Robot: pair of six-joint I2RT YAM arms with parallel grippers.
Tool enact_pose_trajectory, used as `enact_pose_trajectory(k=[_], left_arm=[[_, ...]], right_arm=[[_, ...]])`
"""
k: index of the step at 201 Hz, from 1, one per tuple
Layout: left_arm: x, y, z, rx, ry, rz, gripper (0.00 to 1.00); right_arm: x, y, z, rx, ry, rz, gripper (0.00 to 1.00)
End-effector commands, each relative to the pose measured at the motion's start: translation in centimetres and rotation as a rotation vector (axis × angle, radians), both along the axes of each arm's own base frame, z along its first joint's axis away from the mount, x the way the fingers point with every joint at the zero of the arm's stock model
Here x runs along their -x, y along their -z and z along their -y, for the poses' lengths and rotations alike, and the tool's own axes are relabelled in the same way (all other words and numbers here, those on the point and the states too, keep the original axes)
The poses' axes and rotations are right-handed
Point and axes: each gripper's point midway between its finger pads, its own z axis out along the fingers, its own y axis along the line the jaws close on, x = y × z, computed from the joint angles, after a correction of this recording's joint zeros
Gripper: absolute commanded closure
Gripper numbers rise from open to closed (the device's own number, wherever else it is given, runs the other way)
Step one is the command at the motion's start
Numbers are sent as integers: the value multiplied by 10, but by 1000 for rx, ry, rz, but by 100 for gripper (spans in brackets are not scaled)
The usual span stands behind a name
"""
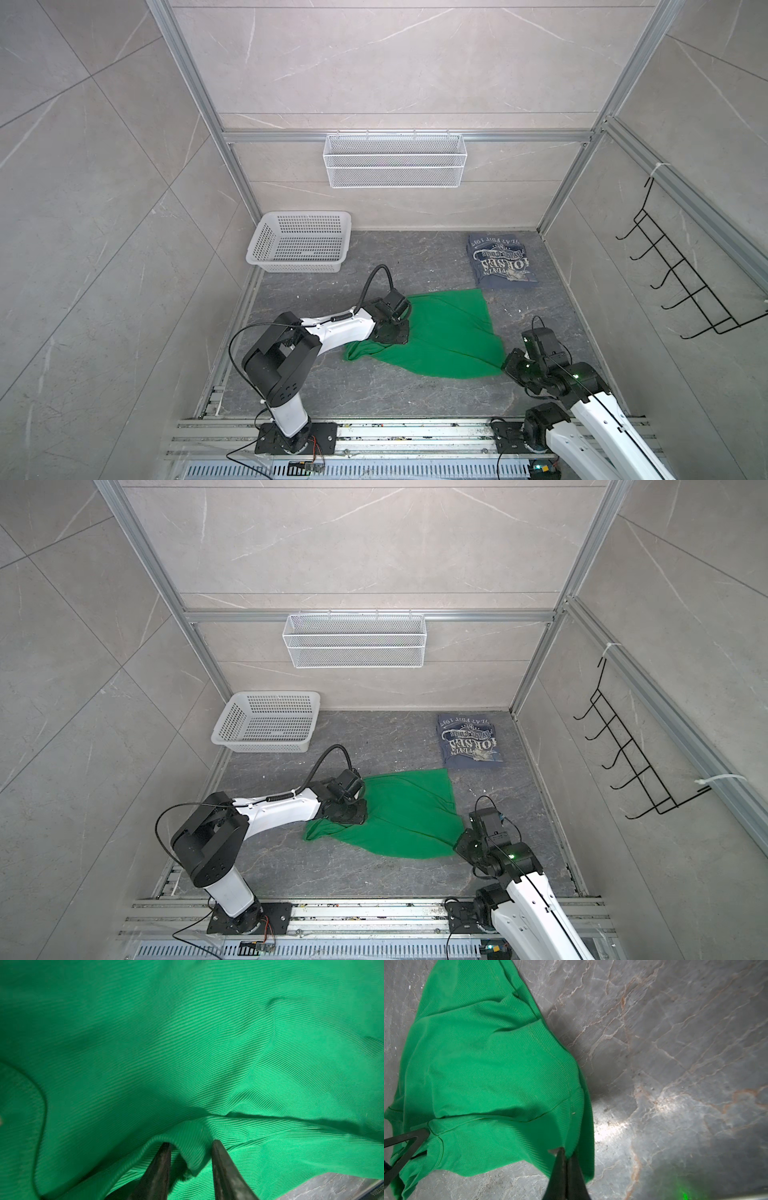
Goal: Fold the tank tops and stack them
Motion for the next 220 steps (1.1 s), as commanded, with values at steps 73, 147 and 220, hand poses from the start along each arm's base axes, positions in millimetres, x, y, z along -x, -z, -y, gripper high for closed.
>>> enact_pose_trajectory(k=[73,147,220], left_arm=[[6,-40,10,135,22,68,100],[15,-192,-48,222,3,475,100],[35,-173,-93,150,-65,505,100]], right_arm=[[-13,-24,9,62,-4,80,100],[-43,-111,2,94,-113,301,100],[-36,-74,-31,-69,-215,252,100]])
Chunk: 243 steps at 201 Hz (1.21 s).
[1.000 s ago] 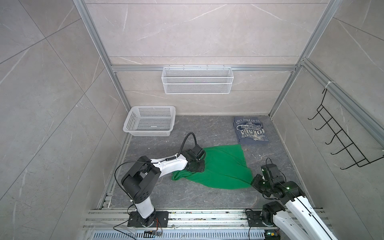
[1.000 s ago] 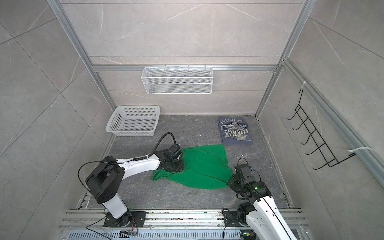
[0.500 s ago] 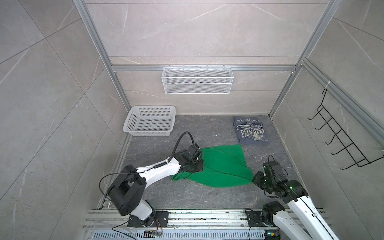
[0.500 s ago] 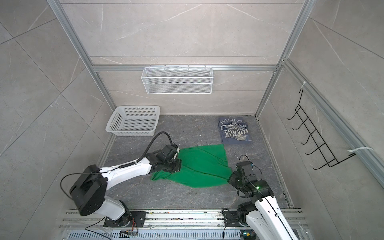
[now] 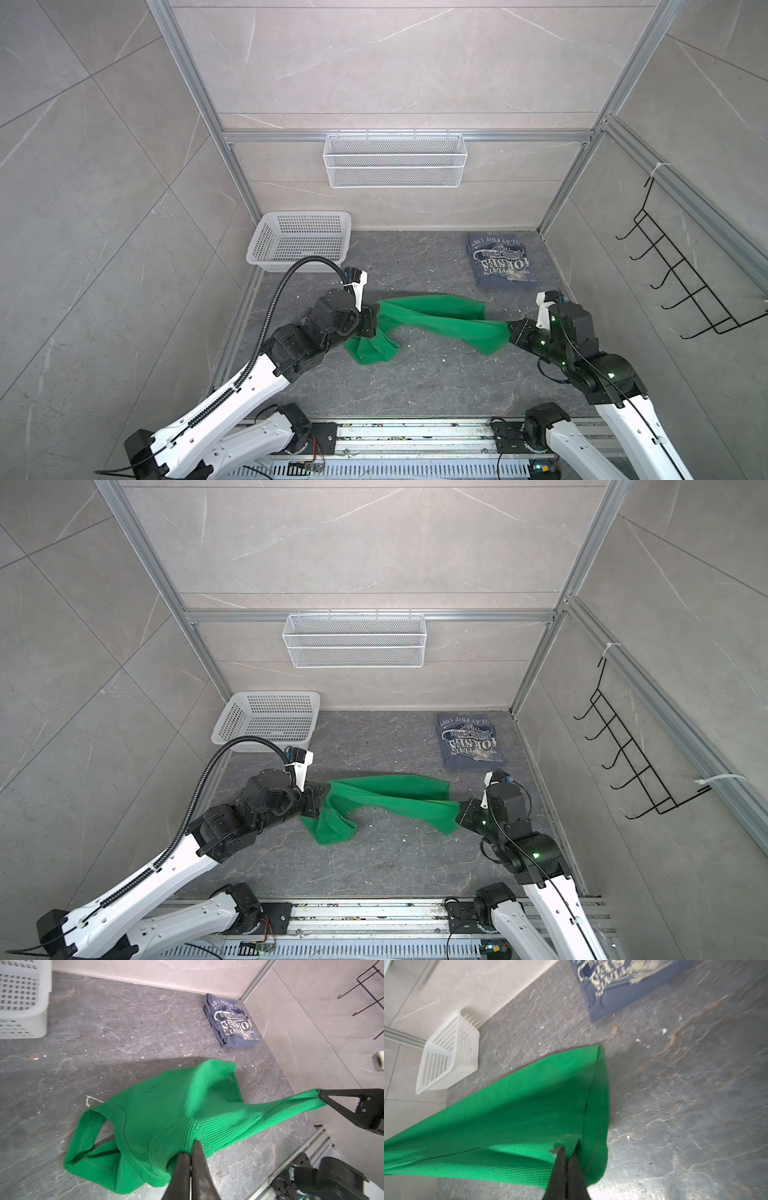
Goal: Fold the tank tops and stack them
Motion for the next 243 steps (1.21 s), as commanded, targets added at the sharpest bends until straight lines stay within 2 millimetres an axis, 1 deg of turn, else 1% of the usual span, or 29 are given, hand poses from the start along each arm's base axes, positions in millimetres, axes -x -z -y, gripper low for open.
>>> enact_pose_trajectory(k=[1,10,18,25,32,44,54,67,78,86,95,112,120,131,141,165,173,191,208,230,243], left_arm=[[5,49,-17,-99,-45,-72,100],[9,69,-18,-109,-50,-118,100],[13,87,-20,-120,-58,-160,100],[17,101,-22,-128,-65,-196,100],[21,112,-23,-128,-67,-223,100],[26,128,-28,-137,-82,-259,100],[30,136,-30,-135,-87,-280,100],[34,145,-33,-137,-95,-300,100],[36,151,-36,-142,-102,-311,100],[37,154,-37,-146,-106,-317,100],[37,157,-37,-149,-107,-322,100],[36,159,-37,-152,-110,-327,100],[36,161,-37,-157,-112,-329,100],[35,160,-36,-156,-114,-326,100],[34,159,-36,-155,-116,-320,100],[33,159,-37,-160,-123,-315,100],[33,159,-37,-162,-121,-315,100],[32,158,-36,-162,-118,-314,100],[32,157,-37,-161,-120,-315,100],[33,157,-38,-160,-122,-314,100],[33,158,-38,-160,-125,-314,100]], right_arm=[[18,54,-10,-65,-20,-142,100],[28,79,-11,-105,10,-211,100],[37,102,-14,-142,31,-273,97],[46,122,-15,-171,54,-333,93],[56,140,-17,-198,75,-393,87],[69,161,-18,-218,92,-466,81],[79,170,-13,-194,109,-509,73],[81,168,-8,-156,103,-508,64],[75,160,-7,-134,87,-476,59],[68,153,-10,-140,61,-442,57],[60,148,-18,-165,26,-418,58],[50,145,-38,-248,-52,-389,62],[48,145,-43,-259,-74,-380,63],[49,147,-44,-238,-84,-382,64],[47,144,-48,-231,-103,-363,64],[40,135,-65,-266,-157,-324,66],[40,139,-68,-260,-157,-339,67],[40,155,-64,-225,-116,-397,70],[41,167,-64,-227,-90,-434,71],[40,173,-71,-259,-89,-441,70],[40,173,-75,-277,-97,-442,70]])
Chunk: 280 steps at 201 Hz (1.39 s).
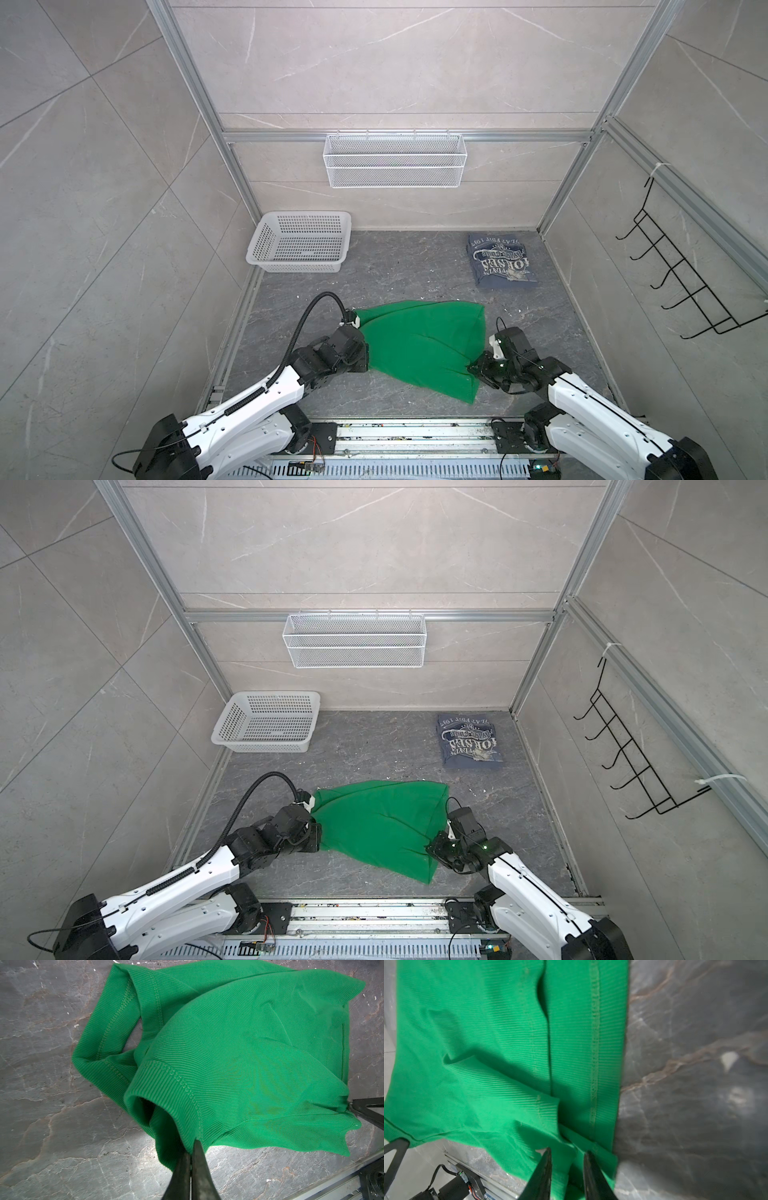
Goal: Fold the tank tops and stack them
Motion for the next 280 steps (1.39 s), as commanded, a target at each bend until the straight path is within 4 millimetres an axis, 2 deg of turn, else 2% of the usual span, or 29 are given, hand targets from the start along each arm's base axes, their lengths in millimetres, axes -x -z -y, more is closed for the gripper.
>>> enact_pose_trajectory(k=[1,51,86,129,171,206,221,245,280], left_arm=[[-5,-8,2,24,-20,25,100],[-6,-6,4,21,-15,21,100],[-5,-4,3,18,-17,15,100],[-3,-5,-3,23,-32,26,100],[-6,-19,-8,24,-45,77,100],[-12,-32,-8,14,-43,114,100],[-14,-32,-7,7,-41,118,100],[-15,-25,-6,-17,-36,100,100],[-19,-15,-5,-57,-35,78,100]], right_arm=[[-7,0,-8,-44,23,20,70],[-5,9,-12,-39,25,3,67],[-16,4,-16,-41,25,31,77],[-29,-17,-16,-30,23,100,94],[-32,-47,-12,-11,6,166,98],[-31,-61,-12,-11,-4,190,99],[-31,-57,-8,17,-4,187,95],[-33,-36,-9,48,-36,157,94],[-61,-30,-10,138,-61,193,95]])
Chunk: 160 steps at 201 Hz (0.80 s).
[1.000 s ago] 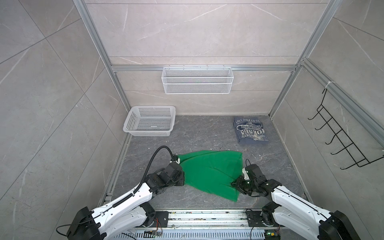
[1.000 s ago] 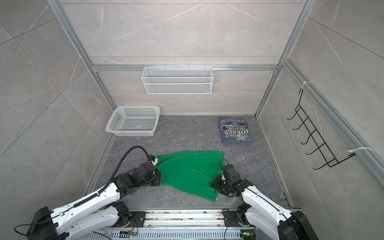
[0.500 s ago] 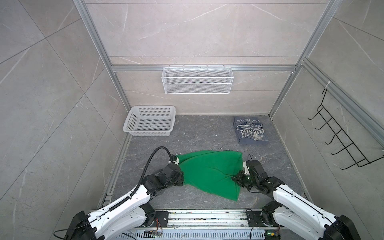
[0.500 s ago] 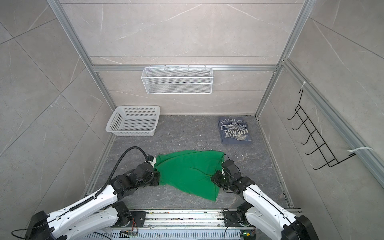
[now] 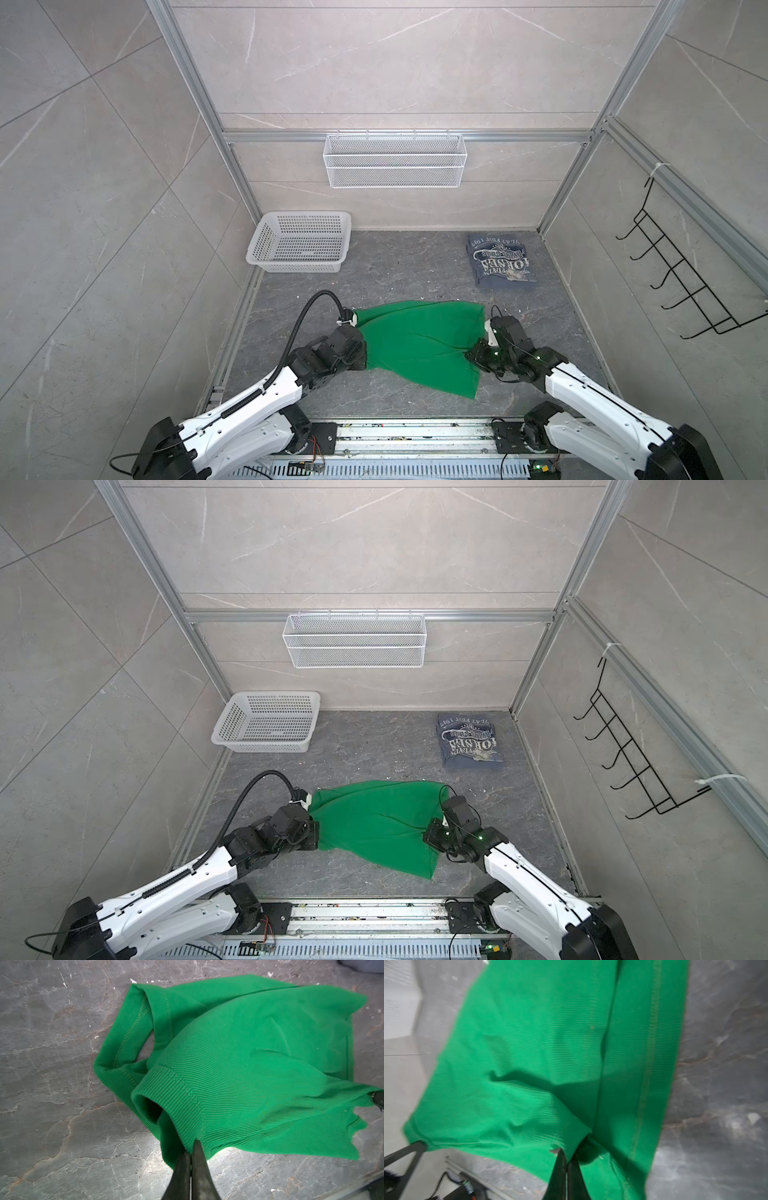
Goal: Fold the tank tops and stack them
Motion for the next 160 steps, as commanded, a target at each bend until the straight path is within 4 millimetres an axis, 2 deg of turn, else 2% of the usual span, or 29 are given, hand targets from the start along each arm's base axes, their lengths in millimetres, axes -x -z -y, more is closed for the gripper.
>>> enact_pose_trajectory(k=[1,18,31,66,77,118,160], left_arm=[[-12,-11,4,-15,-5,44,100],[-14,-10,5,-30,-2,38,100],[-15,-10,6,-33,0,37,100],[-15,-8,6,-29,-2,34,100],[-15,-7,6,-29,-4,33,100],[-15,-5,8,-35,1,24,100],[-14,-3,7,-40,2,19,100]], right_arm=[[-26,-6,0,75,-25,82,95],[-38,1,-1,127,-44,66,95],[-42,4,-3,146,-63,62,90],[-42,-4,4,197,-99,90,63],[-38,-7,7,211,-110,92,58],[-14,1,15,206,-128,59,57],[0,18,5,132,-175,19,55]])
